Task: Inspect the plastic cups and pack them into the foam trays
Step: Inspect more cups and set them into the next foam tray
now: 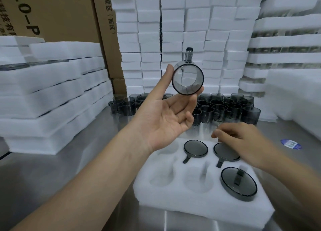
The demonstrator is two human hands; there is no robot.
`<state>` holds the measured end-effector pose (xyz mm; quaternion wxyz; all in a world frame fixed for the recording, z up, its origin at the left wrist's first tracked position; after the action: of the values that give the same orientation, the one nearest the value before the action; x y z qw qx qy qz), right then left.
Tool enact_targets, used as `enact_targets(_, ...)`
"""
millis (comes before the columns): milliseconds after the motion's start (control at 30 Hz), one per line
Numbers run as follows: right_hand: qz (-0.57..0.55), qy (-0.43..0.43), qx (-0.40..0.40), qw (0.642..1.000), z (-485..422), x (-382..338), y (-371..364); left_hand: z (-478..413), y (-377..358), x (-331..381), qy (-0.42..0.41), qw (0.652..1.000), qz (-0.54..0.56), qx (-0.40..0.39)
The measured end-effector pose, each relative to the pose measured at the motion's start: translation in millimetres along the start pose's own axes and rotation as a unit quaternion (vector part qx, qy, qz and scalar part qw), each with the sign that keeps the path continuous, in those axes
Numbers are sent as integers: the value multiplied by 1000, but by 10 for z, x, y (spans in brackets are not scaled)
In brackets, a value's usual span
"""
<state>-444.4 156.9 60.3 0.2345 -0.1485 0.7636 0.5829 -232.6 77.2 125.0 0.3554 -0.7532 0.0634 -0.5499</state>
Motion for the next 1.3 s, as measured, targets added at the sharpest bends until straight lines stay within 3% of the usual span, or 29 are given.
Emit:
enact_targets(100, 6, 6, 3, 1000, 9, -3, -2, 36, 51, 76, -44, 991, -121, 33)
enact_targets(233, 28, 27, 35, 999, 25, -29, 45, 176, 248, 57, -121, 936, -315, 98)
enact_targets(300, 52, 56, 70, 995, 56, -108, 81, 272, 332, 47, -192, 869, -436, 134)
enact_targets(400, 35, 131, 152, 979, 140, -299, 120, 333, 296, 32, -275, 704, -642, 132)
enact_targets(467, -5, 192, 195, 962, 221, -464, 103, 360, 244, -6, -319, 632, -697, 109)
enact_targets(500, -16, 218, 208, 954, 260, -539, 87, 368, 240, -29, -325, 633, -696, 100)
enact_targets(600, 11, 264, 229, 937, 342, -681, 51, 344, 301, -92, -267, 724, -628, 102)
enact_targets(667, 41, 278, 237, 930, 364, -725, 69, 316, 334, -111, -230, 765, -589, 124)
enact_targets(867, 117, 293, 218, 924, 419, -832, 66, 274, 336, -116, -211, 801, -548, 115)
enact_targets(1033, 137, 280, 261, 914, 439, -868, 89, 312, 285, -120, -214, 795, -560, 98)
enact_targets(1300, 76, 187, 265, 943, 345, -701, 136, 425, 148, -154, -292, 702, -647, 53)
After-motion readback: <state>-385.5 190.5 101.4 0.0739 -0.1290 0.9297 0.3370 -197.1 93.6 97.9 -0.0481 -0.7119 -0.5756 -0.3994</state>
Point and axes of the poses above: each hand's wrist, its own z-axis away from the middle knuckle, its own y-axis out of the back of the hand, x = y × z, the point moved 4 cm from there along -z, towards the middle knuckle, and after that the axes turned 10 degrees about -x, right-handed, at the moved point
